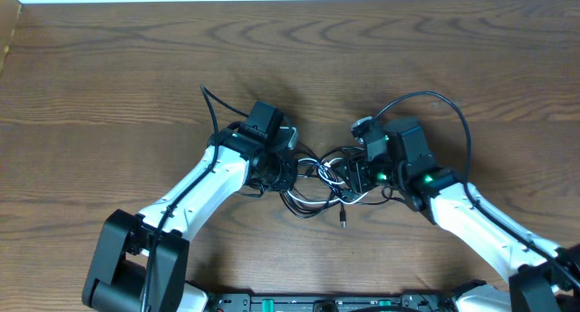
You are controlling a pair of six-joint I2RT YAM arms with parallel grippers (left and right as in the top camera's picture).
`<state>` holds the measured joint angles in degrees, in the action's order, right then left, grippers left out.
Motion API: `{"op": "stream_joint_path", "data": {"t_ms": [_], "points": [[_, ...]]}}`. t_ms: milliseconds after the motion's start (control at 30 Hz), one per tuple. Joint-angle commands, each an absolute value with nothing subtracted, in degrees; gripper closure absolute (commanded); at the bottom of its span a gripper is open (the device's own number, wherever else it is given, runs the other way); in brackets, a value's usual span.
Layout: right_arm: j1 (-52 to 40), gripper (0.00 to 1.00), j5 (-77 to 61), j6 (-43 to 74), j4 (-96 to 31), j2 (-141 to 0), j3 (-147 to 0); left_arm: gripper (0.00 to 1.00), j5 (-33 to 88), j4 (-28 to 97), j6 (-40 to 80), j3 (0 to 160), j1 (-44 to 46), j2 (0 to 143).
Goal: Untangle cables
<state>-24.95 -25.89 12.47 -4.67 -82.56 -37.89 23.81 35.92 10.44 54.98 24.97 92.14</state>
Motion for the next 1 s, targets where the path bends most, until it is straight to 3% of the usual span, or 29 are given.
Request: {"op": "stream_joint_path", "data": {"t_ms": [0,267,733,767,833,967], "points": [[-26.6,0.55,-23.9,11.3,-3.7,-85.4,-38.7,0.92,23.3,36.1,9.6,54.6,25.1,91.7],[-27.7,0.72,-23.8,11.7,1.8,-93.3,-38.7,0.92,23.5,36.1,9.7,54.6,25.1,91.7],[-27.9,0.8,-21.3,14.6,5.6,-97.6,-38.7,0.92,23.5,36.1,9.7,54.6,25.1,91.7],[-27.9,0.83,-21.2,14.6,5.6,-97.6,-38.7,0.92,23.5,36.1,9.7,54.6,25.1,91.7],[-27.9,0.99,-20.8,14.8,5.7,-97.6,-38.7,0.92,23.5,36.1,9.7,54.6,25.1,91.7],[-27.2,0.99,-17.4,17.4,6.8,-97.6,-38.7,0.92,23.5,36.2,9.6,54.6,25.1,91.7]]}}
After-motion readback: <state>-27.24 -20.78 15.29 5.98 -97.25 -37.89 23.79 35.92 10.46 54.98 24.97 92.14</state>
